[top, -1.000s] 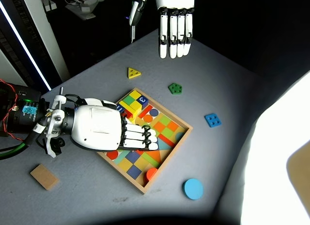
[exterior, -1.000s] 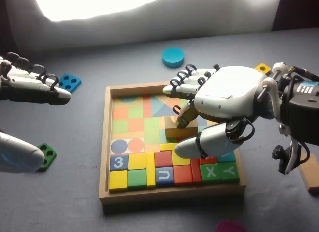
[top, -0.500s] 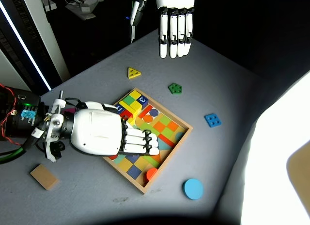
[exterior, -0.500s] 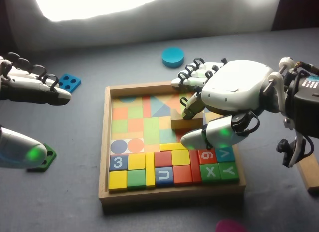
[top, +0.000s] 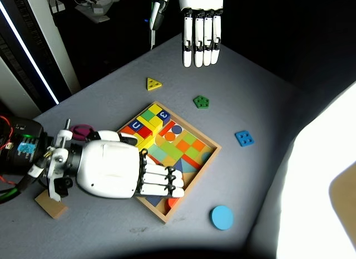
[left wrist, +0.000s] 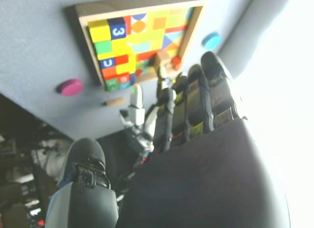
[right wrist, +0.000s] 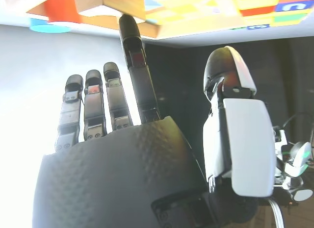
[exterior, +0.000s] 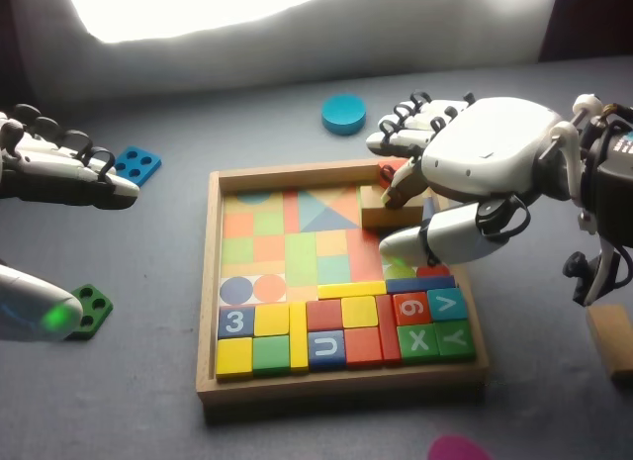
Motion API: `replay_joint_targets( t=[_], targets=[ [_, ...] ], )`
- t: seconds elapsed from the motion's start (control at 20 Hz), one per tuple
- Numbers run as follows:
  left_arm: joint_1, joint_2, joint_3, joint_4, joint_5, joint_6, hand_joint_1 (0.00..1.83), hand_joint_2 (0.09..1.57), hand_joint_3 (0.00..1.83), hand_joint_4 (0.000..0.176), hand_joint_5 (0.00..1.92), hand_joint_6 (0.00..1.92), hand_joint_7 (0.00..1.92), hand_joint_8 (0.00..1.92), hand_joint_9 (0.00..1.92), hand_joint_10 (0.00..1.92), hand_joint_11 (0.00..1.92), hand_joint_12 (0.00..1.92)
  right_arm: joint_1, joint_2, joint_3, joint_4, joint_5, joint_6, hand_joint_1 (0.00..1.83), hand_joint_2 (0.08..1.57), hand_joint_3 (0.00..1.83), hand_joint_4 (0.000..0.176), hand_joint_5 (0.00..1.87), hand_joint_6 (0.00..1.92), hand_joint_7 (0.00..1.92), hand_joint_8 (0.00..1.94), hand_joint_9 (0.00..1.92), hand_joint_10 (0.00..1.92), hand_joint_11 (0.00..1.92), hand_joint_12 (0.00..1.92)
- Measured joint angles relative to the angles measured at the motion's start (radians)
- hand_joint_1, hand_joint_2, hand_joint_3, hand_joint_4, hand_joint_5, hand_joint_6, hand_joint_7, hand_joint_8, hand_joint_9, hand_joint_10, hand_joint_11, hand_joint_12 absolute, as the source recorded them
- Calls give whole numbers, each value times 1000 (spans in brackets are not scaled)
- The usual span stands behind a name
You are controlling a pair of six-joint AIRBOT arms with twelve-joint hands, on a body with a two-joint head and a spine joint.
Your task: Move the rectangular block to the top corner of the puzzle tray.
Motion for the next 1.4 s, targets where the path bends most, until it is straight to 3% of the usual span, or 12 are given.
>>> replay_joint_targets(
  t=[0.05, 0.15, 0.25, 0.35, 0.45, 0.6, 0.65, 0.95, 1.15, 1.25, 1.4],
  targets=[
    [0, 0, 0, 0, 0, 0, 170, 1214, 0, 20, 127, 3, 105, 2, 98, 2, 0, 453, 0, -2, 8, 0, 2, 0, 0, 1168, 4, 0, 749, 88, 75, 11, 0, 0, 0, 0],
    [0, 0, 0, 0, 0, 0, 125, 1202, 0, 34, 113, 1, 100, 1, 109, 3, 0, 531, -3, -9, 29, -31, 19, 1, 0, 1180, 9, 5, 704, 68, 66, 5, 0, 0, 0, 0],
    [0, 0, 0, 0, 0, 0, 125, 1202, 0, 34, 113, 1, 100, 1, 109, 3, 0, 531, -3, -11, 34, -47, 23, 1, 0, 1180, 9, 5, 704, 68, 66, 5, 0, 0, 0, 0],
    [0, 0, 0, 0, 0, 0, 143, 1195, 0, 45, 139, 7, 134, 9, 123, 6, 0, 528, -3, -14, 42, -54, 24, 1, 0, 1170, 3, 8, 730, 78, 67, 4, 0, 0, 0, 0],
    [0, 0, 0, 0, 0, 0, 170, 1187, 0, 45, 137, 3, 148, 7, 136, 6, 0, 550, -3, -19, 60, -53, 28, 2, 0, 1170, 3, 17, 729, 77, 40, 0, 0, 0, 0, 0],
    [0, 0, 0, 0, 0, 0, 141, 1190, 1, 41, 120, 1, 129, 0, 115, 0, 0, 520, -3, -27, 83, -53, 32, 11, 0, 1174, 5, 12, 724, 74, 32, 7, 0, 0, 0, 0],
    [0, 0, 0, 0, 0, 0, 116, 1179, 0, 48, 119, 1, 118, 0, 122, 2, 0, 540, -3, -29, 89, -53, 34, 11, 0, 1177, 6, 8, 732, 77, 39, 10, 0, 0, 0, 0],
    [0, 0, 0, 0, 0, 0, 92, 1189, 3, 42, 143, 2, 149, 3, 147, 3, 0, 561, -3, -39, 108, -58, 39, 18, 0, 1174, 4, 11, 734, 75, 52, 10, 0, 0, 0, 0],
    [0, 0, 0, 0, 0, 0, 48, 1200, 4, 37, 130, 0, 137, 1, 139, 0, 0, 568, -3, -39, 109, -62, 42, 18, 0, 1173, 3, 21, 726, 69, 41, 3, 0, 0, 0, 0],
    [0, 0, 0, 0, 0, 0, 131, 1190, 0, 35, 135, 2, 141, 2, 130, 1, 0, 560, -1, -39, 109, -62, 41, 18, 0, 1170, 1, 27, 715, 63, 46, 4, 0, 0, 0, 0],
    [0, 0, 0, 0, 0, 0, 80, 1193, 0, 42, 132, 1, 135, 2, 135, 3, 0, 575, 19, -36, 108, -64, 11, 27, 0, 1170, 1, 18, 729, 67, 55, 6, 0, 0, 0, 0]
  ],
)
